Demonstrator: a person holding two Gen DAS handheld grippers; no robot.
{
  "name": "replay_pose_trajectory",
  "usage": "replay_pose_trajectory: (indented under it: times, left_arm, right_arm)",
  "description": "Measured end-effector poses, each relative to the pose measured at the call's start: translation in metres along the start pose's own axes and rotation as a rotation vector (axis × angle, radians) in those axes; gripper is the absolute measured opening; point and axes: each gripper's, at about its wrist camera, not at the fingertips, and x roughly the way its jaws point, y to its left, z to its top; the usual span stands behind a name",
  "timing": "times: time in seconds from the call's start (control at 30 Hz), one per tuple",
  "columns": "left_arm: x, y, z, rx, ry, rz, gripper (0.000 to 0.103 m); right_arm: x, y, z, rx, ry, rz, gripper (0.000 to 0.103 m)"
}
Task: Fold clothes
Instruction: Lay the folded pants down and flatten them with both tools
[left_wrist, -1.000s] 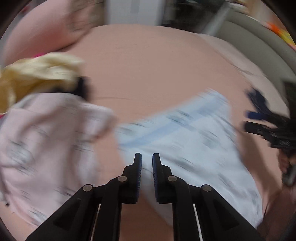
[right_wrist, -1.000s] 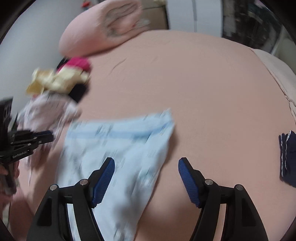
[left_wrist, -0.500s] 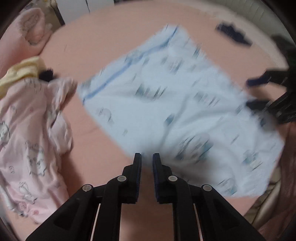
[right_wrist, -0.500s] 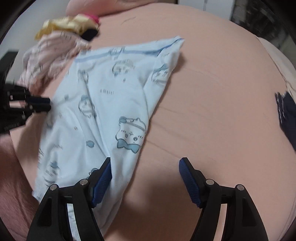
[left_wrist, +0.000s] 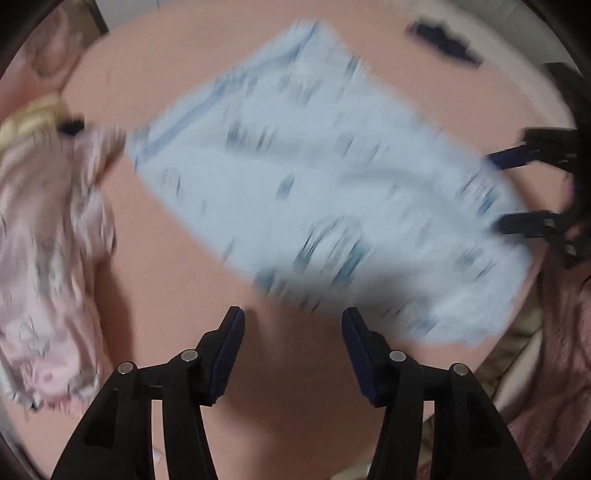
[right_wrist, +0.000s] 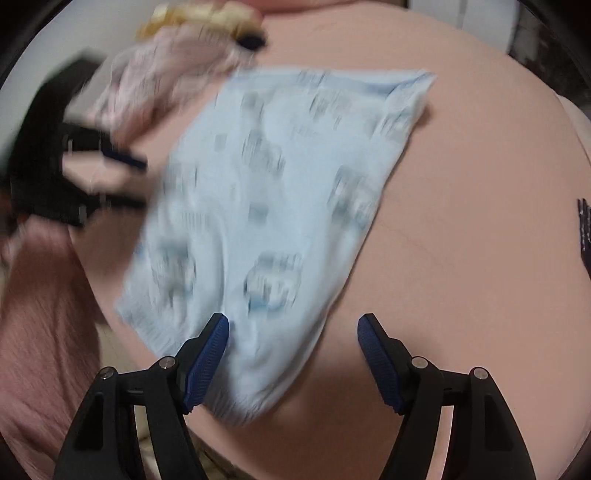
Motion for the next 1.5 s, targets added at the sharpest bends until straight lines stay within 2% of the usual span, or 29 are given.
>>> replay_pose_trajectory:
  times: [0.07,0.1,0.13,0.17,0.2,0.23,0.27,0.33,0.43,0.5,0.53,0.57,0.63,0.67,0.7,0.77,0.83,0.93,1.03,1.13,1.23,1.3,1.33,1.4,1.47,1.5]
  left_arm:
    - [0.0,-0.014,0.014,0.011,-0.103,-0.028,0.052]
    - [0.006,-0.02,0.02,0.025,-0.13,-0.044,0.052]
    - [0.017,-0.023,0.025,0.037,-0.132,-0.051,0.052]
    - [0.03,-0.023,0.028,0.048,-0.102,-0.045,0.052]
    - [0.048,-0.015,0.025,0.058,-0.038,-0.033,0.052]
    - [0.056,-0.013,0.019,0.081,-0.022,-0.018,0.053]
    - [0.055,-0.016,0.011,0.111,-0.022,-0.002,0.053]
    - [0.048,-0.022,-0.006,0.172,-0.006,0.033,0.053]
    - [0.039,-0.029,-0.029,0.23,0.057,0.053,0.053]
    - [0.03,-0.02,-0.028,0.183,0.068,-0.006,0.052]
    - [0.025,-0.014,-0.027,0.151,0.07,-0.04,0.052]
    - [0.019,-0.008,-0.024,0.114,0.041,-0.064,0.052]
    - [0.011,0.004,-0.013,0.007,-0.067,-0.079,0.052]
    - [0.016,0.005,-0.008,-0.024,-0.074,-0.08,0.052]
    - [0.024,0.001,-0.004,-0.026,-0.059,-0.083,0.052]
    - [0.051,-0.011,0.0,0.032,0.008,-0.076,0.052]
    - [0.058,-0.026,-0.01,0.123,0.007,-0.009,0.053]
    - [0.054,-0.028,-0.029,0.141,0.068,-0.011,0.054]
    - [0.044,-0.024,-0.038,0.154,0.115,-0.06,0.053]
    - [0.034,-0.023,-0.033,0.108,0.011,-0.089,0.053]
    - [0.043,-0.034,-0.018,0.076,-0.063,-0.083,0.053]
    - [0.065,-0.05,-0.019,0.106,0.002,-0.078,0.054]
    - [0.076,-0.06,-0.024,0.142,0.041,-0.044,0.055]
    - [0.077,-0.064,-0.034,0.188,0.06,-0.011,0.055]
    - [0.071,-0.058,-0.042,0.174,0.091,-0.032,0.055]
    - [0.067,-0.053,-0.044,0.167,0.096,-0.052,0.055]
  right_arm:
    - [-0.004,-0.006,0.014,0.067,-0.094,-0.016,0.072]
    - [-0.002,-0.009,0.021,0.096,-0.126,-0.026,0.072]
    - [0.008,-0.008,0.025,0.102,-0.119,-0.033,0.072]
    - [0.029,-0.002,0.026,0.088,-0.067,-0.048,0.072]
    - [0.049,0.005,0.026,0.071,-0.017,-0.064,0.072]
    - [0.061,0.015,0.025,0.031,0.006,-0.086,0.073]
    - [0.057,0.023,0.017,-0.031,-0.035,-0.112,0.073]
    - [0.051,0.03,0.004,-0.088,-0.003,-0.099,0.073]
    - [0.031,0.03,-0.016,-0.124,0.04,-0.015,0.072]
    - [0.02,0.021,-0.016,-0.088,0.027,0.009,0.072]
    - [0.014,0.015,-0.011,-0.052,0.0,-0.006,0.072]
    - [0.008,0.01,-0.007,-0.015,-0.027,-0.021,0.072]
    - [0.002,0.002,0.003,0.047,-0.085,-0.051,0.072]
    - [0.006,0.003,0.006,0.06,-0.088,-0.052,0.072]
    - [0.021,0.011,0.009,0.07,-0.072,-0.059,0.072]
    - [0.05,0.023,0.012,0.06,-0.009,-0.095,0.072]
    - [0.059,0.033,0.014,0.011,-0.004,-0.144,0.073]
    - [0.049,0.037,0.001,-0.004,0.014,-0.106,0.073]
    - [0.037,0.035,-0.011,-0.021,0.049,-0.044,0.073]
    - [0.024,0.028,-0.009,0.007,0.047,0.002,0.073]
    - [0.013,0.02,0.008,0.066,-0.075,-0.049,0.073]
    - [0.021,0.018,0.016,0.098,-0.077,-0.08,0.073]
    - [0.031,0.016,0.014,0.094,-0.047,-0.109,0.073]
    - [0.052,0.018,0.007,0.08,0.017,-0.161,0.073]
    - [0.046,0.013,-0.006,0.072,-0.019,-0.14,0.074]
    - [0.042,0.01,-0.009,0.08,0.0,-0.123,0.074]
